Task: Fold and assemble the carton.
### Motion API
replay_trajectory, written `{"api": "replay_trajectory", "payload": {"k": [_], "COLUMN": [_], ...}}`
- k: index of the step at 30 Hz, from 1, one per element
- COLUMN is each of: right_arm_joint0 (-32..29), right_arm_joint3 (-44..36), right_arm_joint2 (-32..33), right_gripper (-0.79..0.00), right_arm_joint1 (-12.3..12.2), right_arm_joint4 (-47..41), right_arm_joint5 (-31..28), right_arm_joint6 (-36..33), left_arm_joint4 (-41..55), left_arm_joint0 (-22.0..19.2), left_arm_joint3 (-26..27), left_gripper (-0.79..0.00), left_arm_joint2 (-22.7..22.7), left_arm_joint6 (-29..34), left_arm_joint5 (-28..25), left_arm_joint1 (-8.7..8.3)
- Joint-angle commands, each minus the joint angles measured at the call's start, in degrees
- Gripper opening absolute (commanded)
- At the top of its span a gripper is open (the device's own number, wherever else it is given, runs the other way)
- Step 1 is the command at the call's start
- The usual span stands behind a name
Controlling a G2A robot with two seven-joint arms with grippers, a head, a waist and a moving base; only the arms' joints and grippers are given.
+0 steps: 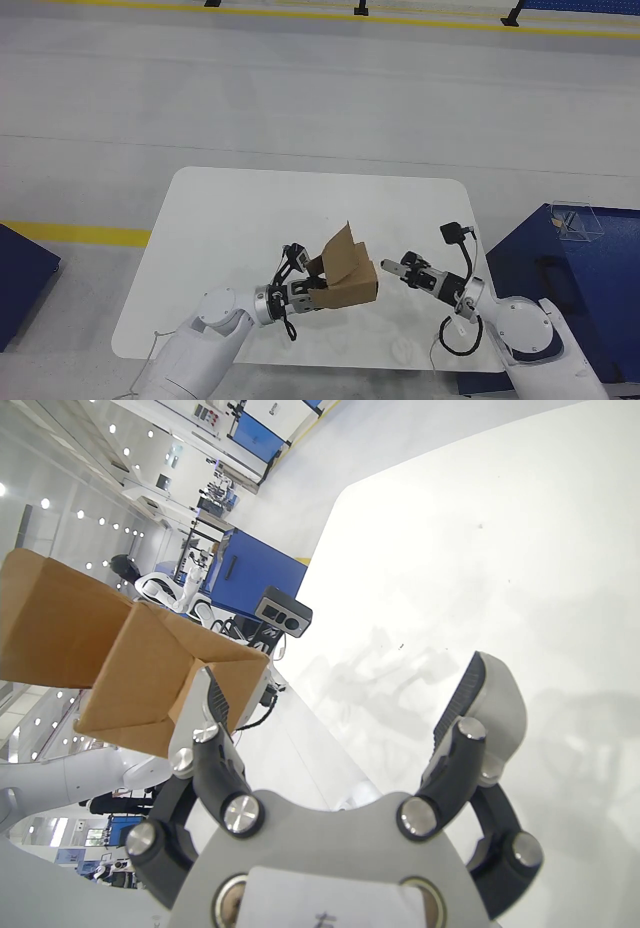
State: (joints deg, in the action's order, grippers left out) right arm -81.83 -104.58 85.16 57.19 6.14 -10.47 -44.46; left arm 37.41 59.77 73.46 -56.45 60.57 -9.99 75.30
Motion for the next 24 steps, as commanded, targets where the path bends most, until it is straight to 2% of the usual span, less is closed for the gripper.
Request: {"api": "replay_trajectory", "payload": {"k": [1, 24], "right_arm_joint0": [-0.2, 1.0], "right_arm_joint3": [-0.1, 0.2], "right_arm_joint2": [-0.6, -3.8], "right_gripper": [0.0, 0.0], "right_arm_joint1": [0.0, 0.3], "right_arm_joint4": [0.1, -1.5], "right_arm_joint5": [-0.1, -1.6], "right_arm_joint6": [-0.7, 0.8], "left_arm_joint4": [-0.1, -1.2], "left_arm_joint0": [0.1, 1.1], "left_arm_joint3": [0.1, 0.9], "left_gripper": [-0.785, -0.785], "left_arm_joint2": [0.0, 0.1], "left_arm_joint6": [0.0, -0.7], "left_arm_joint5": [0.0, -0.4], "left_arm_joint1": [-0.01, -0.01]}}
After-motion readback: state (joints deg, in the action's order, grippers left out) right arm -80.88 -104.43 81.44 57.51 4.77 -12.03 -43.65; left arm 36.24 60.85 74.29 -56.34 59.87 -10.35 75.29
